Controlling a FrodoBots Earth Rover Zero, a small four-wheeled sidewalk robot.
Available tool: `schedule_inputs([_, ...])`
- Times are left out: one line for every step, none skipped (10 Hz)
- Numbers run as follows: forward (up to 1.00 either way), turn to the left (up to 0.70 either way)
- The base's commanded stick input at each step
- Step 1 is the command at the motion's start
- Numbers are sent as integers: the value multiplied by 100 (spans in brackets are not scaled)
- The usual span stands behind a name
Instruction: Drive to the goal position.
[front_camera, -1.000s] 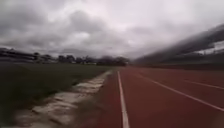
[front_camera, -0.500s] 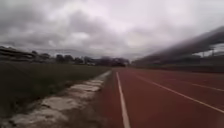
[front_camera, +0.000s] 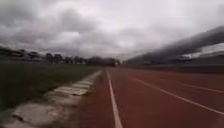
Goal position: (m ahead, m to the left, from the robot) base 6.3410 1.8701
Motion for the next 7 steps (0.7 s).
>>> schedule_inputs([70,-14])
schedule_inputs([70,0])
schedule_inputs([70,0])
schedule_inputs([70,0])
schedule_inputs([70,0])
schedule_inputs([70,0])
schedule_inputs([70,0])
